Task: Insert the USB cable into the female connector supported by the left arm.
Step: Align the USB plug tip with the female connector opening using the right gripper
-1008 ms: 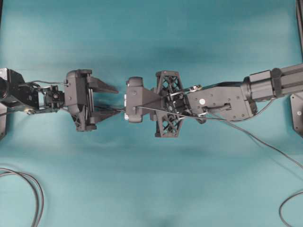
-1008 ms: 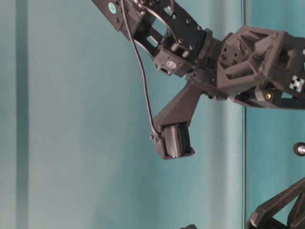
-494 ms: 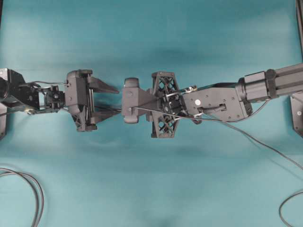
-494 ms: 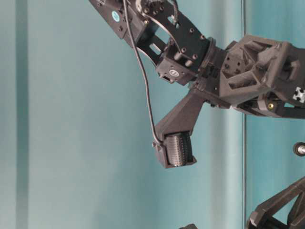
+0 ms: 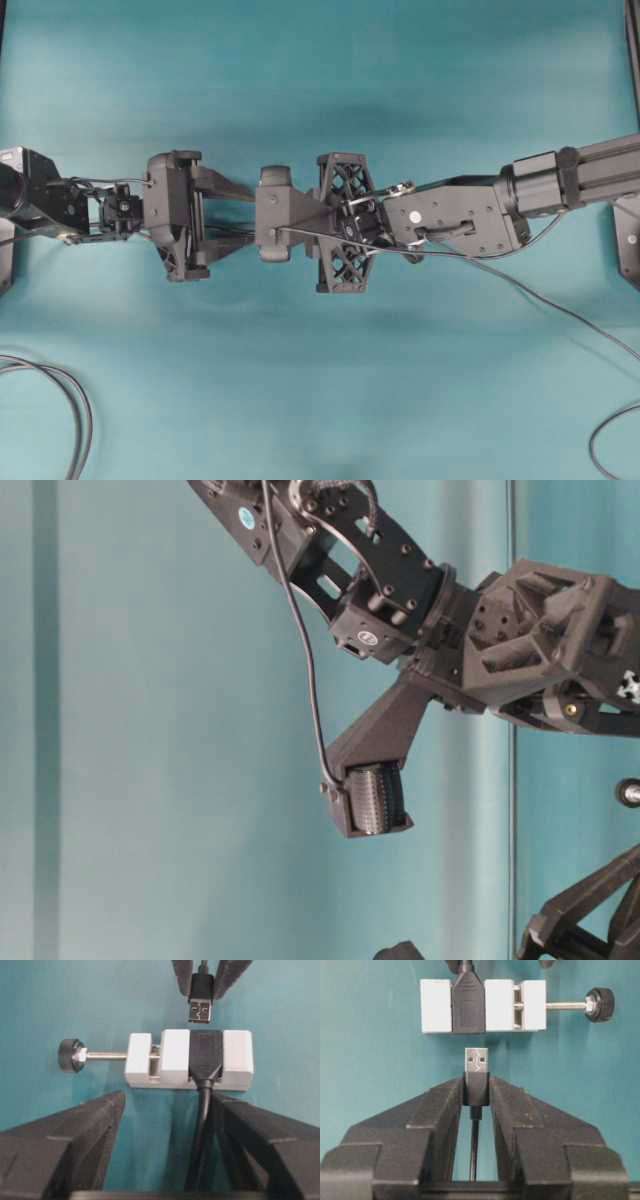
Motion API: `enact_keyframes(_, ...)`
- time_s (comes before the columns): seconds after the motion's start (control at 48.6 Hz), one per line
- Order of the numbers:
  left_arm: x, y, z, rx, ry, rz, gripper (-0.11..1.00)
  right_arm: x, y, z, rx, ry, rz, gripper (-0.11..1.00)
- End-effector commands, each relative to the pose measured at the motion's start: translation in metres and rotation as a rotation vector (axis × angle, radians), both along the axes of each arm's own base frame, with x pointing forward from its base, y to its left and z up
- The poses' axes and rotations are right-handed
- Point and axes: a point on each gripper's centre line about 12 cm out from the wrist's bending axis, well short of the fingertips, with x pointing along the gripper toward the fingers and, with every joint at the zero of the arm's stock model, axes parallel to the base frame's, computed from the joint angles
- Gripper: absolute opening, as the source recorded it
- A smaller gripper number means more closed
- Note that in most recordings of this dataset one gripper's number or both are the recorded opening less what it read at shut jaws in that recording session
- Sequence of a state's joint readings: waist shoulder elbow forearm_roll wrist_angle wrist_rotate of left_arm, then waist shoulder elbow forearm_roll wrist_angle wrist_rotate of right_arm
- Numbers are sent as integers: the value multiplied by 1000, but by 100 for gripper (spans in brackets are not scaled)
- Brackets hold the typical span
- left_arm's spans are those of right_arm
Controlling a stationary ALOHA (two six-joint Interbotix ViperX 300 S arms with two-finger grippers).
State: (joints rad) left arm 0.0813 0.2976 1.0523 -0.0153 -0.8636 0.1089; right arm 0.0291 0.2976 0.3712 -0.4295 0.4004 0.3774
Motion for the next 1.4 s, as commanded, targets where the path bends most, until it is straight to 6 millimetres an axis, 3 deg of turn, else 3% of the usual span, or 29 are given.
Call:
enact_keyframes(0.0,6,-1,6,16,-31,-10,76,8,1,14,2,-48,7,22)
enact_keyframes(0.37,5,-1,6,16,-28,-10,76,19,3,12,2,-58,12,22)
enact_keyframes(1.379,12,-1,5,14,-10,-13,76,24,10,18,1,-74,26,22)
